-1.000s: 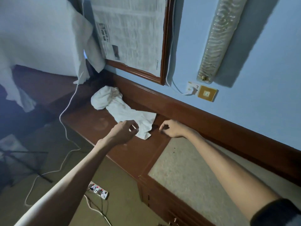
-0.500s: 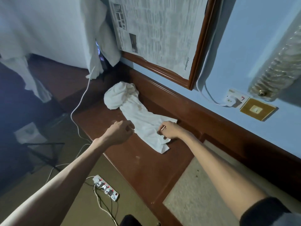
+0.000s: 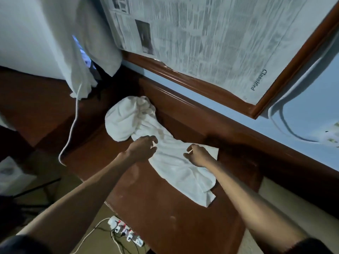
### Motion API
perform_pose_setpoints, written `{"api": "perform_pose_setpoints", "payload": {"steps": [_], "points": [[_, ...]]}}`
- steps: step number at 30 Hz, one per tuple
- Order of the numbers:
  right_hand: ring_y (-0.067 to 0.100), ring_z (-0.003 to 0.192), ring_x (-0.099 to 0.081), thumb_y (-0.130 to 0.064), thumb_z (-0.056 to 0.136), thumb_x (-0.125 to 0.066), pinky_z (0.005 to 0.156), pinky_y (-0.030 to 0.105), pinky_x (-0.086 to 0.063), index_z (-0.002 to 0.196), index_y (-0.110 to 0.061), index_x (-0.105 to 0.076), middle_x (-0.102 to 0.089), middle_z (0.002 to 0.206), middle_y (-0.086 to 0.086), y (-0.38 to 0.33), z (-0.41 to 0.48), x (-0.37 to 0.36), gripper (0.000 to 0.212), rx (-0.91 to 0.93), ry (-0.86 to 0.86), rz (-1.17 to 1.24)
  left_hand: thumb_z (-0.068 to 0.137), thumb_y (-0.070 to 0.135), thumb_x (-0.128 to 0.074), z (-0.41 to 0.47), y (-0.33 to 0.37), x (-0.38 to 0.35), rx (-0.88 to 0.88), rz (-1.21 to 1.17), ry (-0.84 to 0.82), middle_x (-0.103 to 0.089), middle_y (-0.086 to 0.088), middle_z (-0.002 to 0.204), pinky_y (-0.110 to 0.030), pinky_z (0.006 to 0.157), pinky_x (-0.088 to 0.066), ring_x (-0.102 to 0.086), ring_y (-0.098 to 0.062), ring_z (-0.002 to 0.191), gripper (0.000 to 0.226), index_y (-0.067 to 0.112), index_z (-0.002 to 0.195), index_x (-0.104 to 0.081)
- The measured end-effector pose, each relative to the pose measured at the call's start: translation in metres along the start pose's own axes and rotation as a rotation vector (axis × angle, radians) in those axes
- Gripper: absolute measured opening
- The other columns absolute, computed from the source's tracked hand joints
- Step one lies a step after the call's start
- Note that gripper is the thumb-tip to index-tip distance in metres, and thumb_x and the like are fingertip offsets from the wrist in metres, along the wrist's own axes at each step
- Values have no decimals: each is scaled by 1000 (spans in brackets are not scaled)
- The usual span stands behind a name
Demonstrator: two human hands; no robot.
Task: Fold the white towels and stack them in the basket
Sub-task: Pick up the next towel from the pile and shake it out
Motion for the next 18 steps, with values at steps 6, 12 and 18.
{"api": "perform_pose_setpoints", "payload": {"steps": [6, 12, 18], "points": [[28, 144, -38, -37, 106, -48, 114, 31, -28, 149, -1, -40, -41, 156, 16, -30, 91, -34, 57, 15, 33, -53, 105, 32, -52, 115, -51, -14, -24, 102, -62, -42, -5, 154, -49, 112, -39, -41, -32, 138, 49, 21, 152, -41], [36, 139, -43, -46, 93, -65, 115, 41, -34, 150, 0, -36, -45, 149, 19, -42, 160, -65, 79, 30, 123, -59, 100, 39, -61, 196, -76, -53, -168, 363, -220, -6, -3, 172, -48, 125, -19, -7, -29, 158, 79, 26, 164, -15], [40, 135, -46, -57, 78, -78, 111, 49, -36, 149, -2, -39, -49, 144, 24, -46, 183, -94, 97, -19, 200, -211, 81, 59, -76, 215, -98, -63, -229, 561, -231, -26, -4, 165, -49, 117, -26, -24, -33, 148, 101, 23, 160, -24]]}}
Point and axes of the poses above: each hand's wrist, its own z-axis towards the middle knuckle, its own x-axis out of the back of the hand, y = z × x, the point moved 7 cm from there along z, towards the middle knuckle
